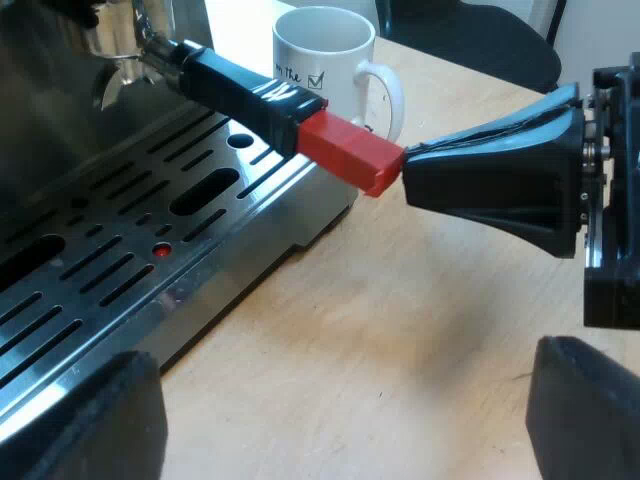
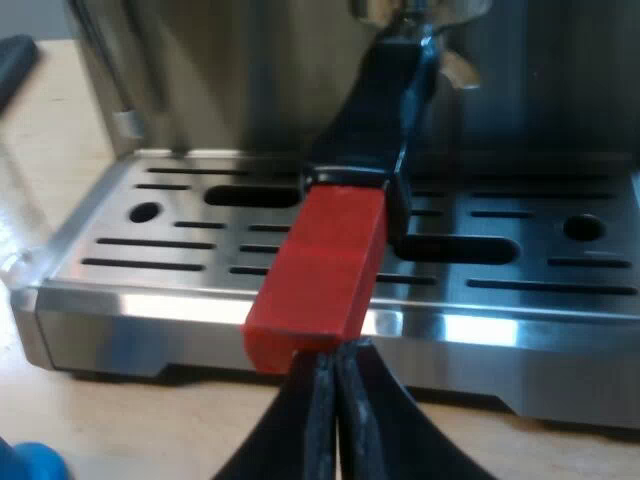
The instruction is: Grind coffee beans and then tamp
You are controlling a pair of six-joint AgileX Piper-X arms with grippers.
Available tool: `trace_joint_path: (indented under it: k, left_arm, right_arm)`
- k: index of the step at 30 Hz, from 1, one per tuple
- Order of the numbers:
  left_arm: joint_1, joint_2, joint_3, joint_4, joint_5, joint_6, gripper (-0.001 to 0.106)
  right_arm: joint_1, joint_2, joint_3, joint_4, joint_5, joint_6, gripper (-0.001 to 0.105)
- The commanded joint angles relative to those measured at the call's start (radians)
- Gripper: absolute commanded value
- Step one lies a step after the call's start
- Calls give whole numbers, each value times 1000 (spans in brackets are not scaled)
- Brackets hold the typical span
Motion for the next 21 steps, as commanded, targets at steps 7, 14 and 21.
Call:
trace_joint_path:
  k: [7, 14, 21]
  left_arm:
    - [-3, -2, -2, -12, 14, 5, 77]
    - [-3, -2, -2, -12, 14, 5, 77]
    - [-3, -2, -2, -12, 14, 5, 77]
  right_arm:
    - [-27, 1, -3, -33, 7, -11, 0]
    - [-27, 1, -3, -33, 102, -11, 0]
    - [-39, 1, -3, -33, 118, -11, 0]
